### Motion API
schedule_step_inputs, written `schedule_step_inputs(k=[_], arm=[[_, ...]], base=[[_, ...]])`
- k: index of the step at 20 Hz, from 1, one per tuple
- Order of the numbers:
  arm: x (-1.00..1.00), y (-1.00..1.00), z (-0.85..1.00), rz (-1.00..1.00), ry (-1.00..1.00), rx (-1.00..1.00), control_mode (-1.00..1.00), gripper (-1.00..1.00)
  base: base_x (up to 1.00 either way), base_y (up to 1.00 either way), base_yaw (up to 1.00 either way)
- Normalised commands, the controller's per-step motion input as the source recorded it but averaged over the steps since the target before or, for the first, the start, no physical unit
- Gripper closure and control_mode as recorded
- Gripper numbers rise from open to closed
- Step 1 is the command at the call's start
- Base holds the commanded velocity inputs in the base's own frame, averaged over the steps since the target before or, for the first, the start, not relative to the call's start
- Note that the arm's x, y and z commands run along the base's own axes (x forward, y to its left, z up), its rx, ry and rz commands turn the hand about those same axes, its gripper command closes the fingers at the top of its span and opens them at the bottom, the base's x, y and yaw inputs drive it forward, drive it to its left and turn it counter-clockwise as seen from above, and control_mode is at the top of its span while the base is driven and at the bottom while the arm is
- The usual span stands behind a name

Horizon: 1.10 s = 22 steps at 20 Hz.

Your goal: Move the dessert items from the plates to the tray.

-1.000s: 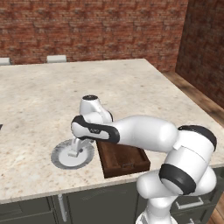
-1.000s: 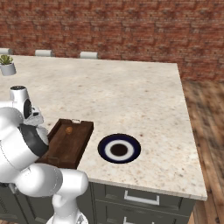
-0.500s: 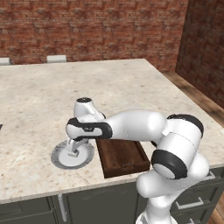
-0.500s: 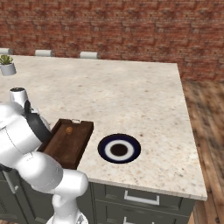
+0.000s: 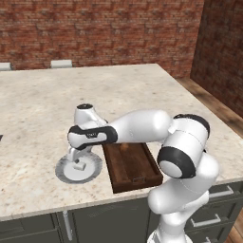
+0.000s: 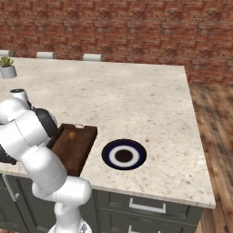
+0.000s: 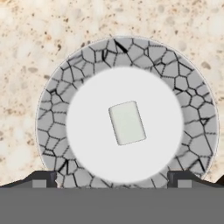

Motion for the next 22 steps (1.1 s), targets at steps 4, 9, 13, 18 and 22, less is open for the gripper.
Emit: schedule_step_inputs(k=[4, 9, 13, 18, 22], arm=[[0.13, 0.03, -0.07, 0.0, 0.0, -0.02, -1.0, -1.0], [0.02, 0.0, -0.15, 0.0, 0.0, 0.0, -1.0, -1.0], [0.0, 0.0, -0.27, 0.0, 0.0, 0.0, -1.0, -1.0], [0.0, 0.03, -0.28, 0.0, 0.0, 0.0, -1.0, -1.0], [0.02, 0.05, -0.21, 0.0, 0.0, 0.0, -1.0, -1.0]], base=[[0.0, 0.0, 0.0], [0.0, 0.0, 0.0], [0.0, 0.0, 0.0], [0.0, 0.0, 0.0], [0.0, 0.0, 0.0]])
